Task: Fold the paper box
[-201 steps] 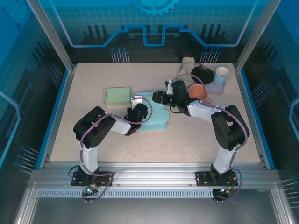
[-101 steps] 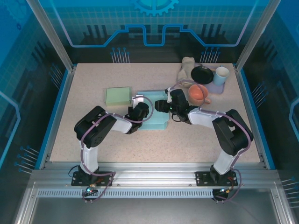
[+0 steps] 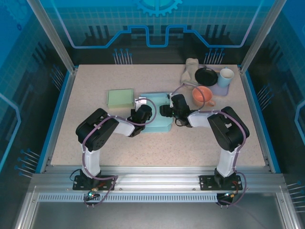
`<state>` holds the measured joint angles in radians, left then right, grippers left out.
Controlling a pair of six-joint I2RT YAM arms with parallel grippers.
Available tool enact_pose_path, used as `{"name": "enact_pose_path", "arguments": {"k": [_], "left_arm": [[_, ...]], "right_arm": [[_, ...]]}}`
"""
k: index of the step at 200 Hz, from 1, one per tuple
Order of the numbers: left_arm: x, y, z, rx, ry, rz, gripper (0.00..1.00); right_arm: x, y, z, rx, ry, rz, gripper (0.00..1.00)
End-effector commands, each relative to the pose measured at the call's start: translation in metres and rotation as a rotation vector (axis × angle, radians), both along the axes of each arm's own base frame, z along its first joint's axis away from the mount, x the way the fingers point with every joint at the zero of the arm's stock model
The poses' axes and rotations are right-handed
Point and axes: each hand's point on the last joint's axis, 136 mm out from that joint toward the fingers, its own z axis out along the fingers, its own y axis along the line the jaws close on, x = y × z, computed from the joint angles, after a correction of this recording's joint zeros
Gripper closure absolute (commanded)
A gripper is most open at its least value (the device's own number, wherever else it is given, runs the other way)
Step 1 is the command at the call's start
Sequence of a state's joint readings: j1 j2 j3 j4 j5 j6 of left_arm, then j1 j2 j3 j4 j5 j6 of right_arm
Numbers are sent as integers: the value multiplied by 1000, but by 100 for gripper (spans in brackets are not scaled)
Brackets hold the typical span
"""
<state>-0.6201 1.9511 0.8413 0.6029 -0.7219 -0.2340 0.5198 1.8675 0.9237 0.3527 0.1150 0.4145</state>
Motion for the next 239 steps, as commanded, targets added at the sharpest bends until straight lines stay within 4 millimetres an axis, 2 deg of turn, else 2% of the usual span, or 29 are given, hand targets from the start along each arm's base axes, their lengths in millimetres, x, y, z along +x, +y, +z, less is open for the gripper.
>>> {"name": "enact_pose_path", "arguments": {"k": [1,11,17,31,72,93,107,110,114,163,186,213,239], "left_arm": [[-3,0,-12,40,40,-1,87],[-3,0,-11,40,39,-2,87],[-4,0,-12,41,39,-2,87],[-3,0,-12,41,39,-1,87],[-4,1,-12,41,41,1,87],[-4,0,-12,40,40,0,87],[-4,0,-12,41,41,-2,87],[-4,-1,-12,41,42,-3,87],[-4,0,-12,42,42,-3,87],[-3,-1,-12,43,42,-4,87],[-4,0,-12,44,44,-4,87],[-4,-1,-12,44,43,-4,87],[-3,-1,-12,44,43,-4,87]], "right_arm": [[10,-14,4,-23,-65,-62,39],[11,-17,12,-20,-92,-75,39],[5,-23,6,-35,-81,-80,39],[3,-27,12,-41,-96,-87,39],[7,-36,9,-36,-65,-122,39],[10,-24,9,5,-68,-70,39],[8,-15,2,26,-50,-22,39],[14,-8,13,46,-73,-11,39],[16,-4,15,59,-77,0,39],[14,27,23,133,-93,96,39],[14,31,16,133,-59,88,39],[15,30,-4,132,1,56,39],[14,38,-15,176,41,66,39]]}}
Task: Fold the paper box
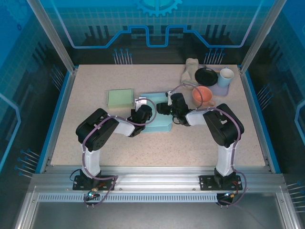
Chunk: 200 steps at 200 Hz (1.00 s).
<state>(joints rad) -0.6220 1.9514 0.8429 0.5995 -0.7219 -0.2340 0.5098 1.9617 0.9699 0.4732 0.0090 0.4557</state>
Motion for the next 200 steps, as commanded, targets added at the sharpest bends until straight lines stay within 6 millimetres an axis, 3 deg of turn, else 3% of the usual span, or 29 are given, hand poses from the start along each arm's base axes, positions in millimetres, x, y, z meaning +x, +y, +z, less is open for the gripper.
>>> {"name": "enact_pose_path", "arguments": {"k": [1,39,72,163,181,200], "left_arm": [[-3,0,-12,44,42,-3,87],[-3,0,-12,44,42,-3,87],[-3,0,-12,45,44,-3,87],[-2,0,-12,45,43,0,87],[-2,0,-12,47,45,-3,87],[-2,-1,-12,48,46,-5,87]], "right_arm": [[-2,14,-12,58,57,19,39],[-2,21,-19,93,89,28,39],[-5,16,-12,90,75,28,39],[-21,-13,92,-54,-140,105,39],[-23,-30,104,-119,-159,79,38],[-17,-62,114,-213,-201,-5,38]]}}
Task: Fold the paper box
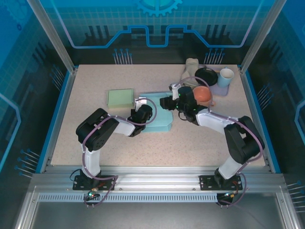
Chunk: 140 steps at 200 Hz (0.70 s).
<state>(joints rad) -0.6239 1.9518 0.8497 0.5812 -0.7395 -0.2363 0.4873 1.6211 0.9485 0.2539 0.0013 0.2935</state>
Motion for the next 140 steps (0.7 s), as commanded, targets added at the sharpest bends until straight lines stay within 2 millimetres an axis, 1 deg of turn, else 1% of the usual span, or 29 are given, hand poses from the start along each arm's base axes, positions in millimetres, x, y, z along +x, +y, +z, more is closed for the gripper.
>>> {"name": "enact_pose_path", "arguments": {"k": [1,12,14,27,40,51,70,104,127,140], "left_arm": [[-2,-3,-12,35,43,-19,87],[-3,-2,-13,36,43,-20,87],[-3,-2,-13,36,43,-20,87],[-3,-3,-13,36,44,-23,87],[-3,-3,-12,36,43,-24,87],[-2,-3,-12,35,42,-25,87],[-3,-3,-12,34,39,-26,87],[-3,-3,-12,35,40,-27,87],[-3,-5,-12,35,43,-34,87],[-3,-5,-13,39,46,-35,87]], "right_arm": [[4,-42,7,-149,-45,-91,38],[10,-62,5,-193,-35,-150,38],[11,-69,2,-203,-22,-168,38],[18,-92,-7,-207,28,-228,38],[24,-107,-18,-176,68,-265,38],[29,-114,-28,-152,99,-284,38],[35,-117,-45,-155,134,-288,38],[44,-106,-69,-155,185,-229,38],[46,-93,-73,-128,177,-164,38],[46,-87,-70,-111,159,-129,38]]}}
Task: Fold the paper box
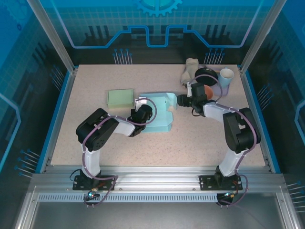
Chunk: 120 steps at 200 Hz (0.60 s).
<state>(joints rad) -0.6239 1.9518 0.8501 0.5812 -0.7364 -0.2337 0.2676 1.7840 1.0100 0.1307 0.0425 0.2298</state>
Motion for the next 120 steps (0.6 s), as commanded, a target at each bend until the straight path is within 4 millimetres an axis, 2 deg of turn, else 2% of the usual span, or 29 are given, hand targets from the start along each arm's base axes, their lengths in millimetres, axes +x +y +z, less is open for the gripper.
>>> {"name": "enact_pose_path", "arguments": {"k": [1,38,67,95,120], "left_arm": [[-3,-4,-13,38,45,-31,87],[-2,-5,-13,41,48,-37,87],[-2,-6,-13,40,48,-40,87],[-2,-5,-13,38,46,-38,87],[-3,-5,-13,38,45,-37,87]], "right_arm": [[3,16,4,48,-17,86,38],[-1,32,12,55,-40,169,38],[-10,55,16,37,-63,278,36],[-18,74,17,17,-76,362,35],[-21,83,15,9,-74,396,35]]}}
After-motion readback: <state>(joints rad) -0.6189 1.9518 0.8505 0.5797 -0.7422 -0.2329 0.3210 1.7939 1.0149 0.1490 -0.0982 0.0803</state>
